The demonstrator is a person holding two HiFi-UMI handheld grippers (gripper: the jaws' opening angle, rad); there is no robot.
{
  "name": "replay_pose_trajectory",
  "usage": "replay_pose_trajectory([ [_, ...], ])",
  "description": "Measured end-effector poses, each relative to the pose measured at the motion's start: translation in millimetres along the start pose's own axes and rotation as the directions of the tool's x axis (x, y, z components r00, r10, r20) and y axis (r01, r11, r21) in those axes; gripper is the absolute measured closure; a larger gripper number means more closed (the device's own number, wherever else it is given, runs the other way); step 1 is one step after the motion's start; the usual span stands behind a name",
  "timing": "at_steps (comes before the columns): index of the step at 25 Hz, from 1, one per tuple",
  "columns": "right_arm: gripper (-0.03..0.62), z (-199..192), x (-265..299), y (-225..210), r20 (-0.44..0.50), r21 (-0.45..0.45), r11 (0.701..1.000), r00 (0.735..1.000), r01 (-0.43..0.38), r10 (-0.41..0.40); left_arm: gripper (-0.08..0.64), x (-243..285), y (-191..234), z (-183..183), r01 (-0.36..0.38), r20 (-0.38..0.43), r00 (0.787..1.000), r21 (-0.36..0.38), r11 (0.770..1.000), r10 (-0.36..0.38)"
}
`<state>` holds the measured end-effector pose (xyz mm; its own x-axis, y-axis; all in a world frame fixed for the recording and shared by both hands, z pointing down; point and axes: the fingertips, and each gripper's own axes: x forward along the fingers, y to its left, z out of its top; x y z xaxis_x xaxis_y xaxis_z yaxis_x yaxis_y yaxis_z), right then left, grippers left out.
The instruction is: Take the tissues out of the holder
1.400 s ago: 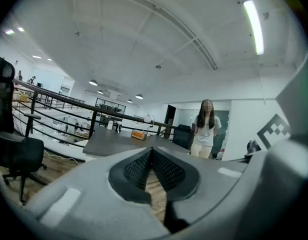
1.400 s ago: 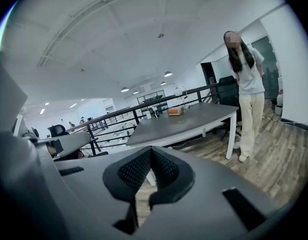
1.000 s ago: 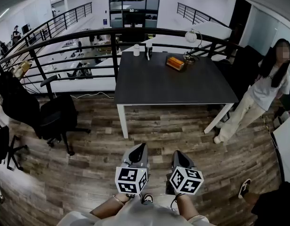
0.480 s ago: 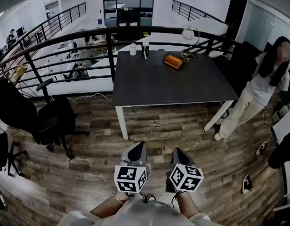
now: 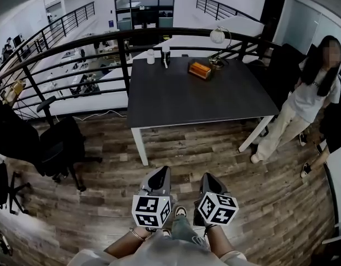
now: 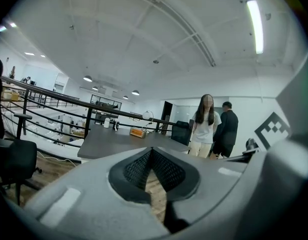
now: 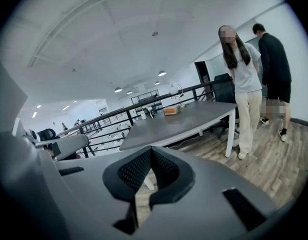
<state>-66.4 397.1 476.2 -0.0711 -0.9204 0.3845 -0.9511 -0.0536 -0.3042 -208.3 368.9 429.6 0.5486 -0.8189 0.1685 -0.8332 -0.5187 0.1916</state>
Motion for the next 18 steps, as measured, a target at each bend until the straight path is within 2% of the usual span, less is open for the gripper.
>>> replay_pose_trajectory([
  [8,0.584,28,53,-8,0.022,-0.009,1.000,0.999,-0.023,0.023,0.551,47,16,3,-0.015,-0.003,1.000,0.009,1.000,0.015],
  [18,0.584,70,127,-26,-0.001,-0.027,0.998,0.998,-0.062,0.062,0.551,132,30,30,-0.032,0.010,0.999,0.017,0.999,0.032],
])
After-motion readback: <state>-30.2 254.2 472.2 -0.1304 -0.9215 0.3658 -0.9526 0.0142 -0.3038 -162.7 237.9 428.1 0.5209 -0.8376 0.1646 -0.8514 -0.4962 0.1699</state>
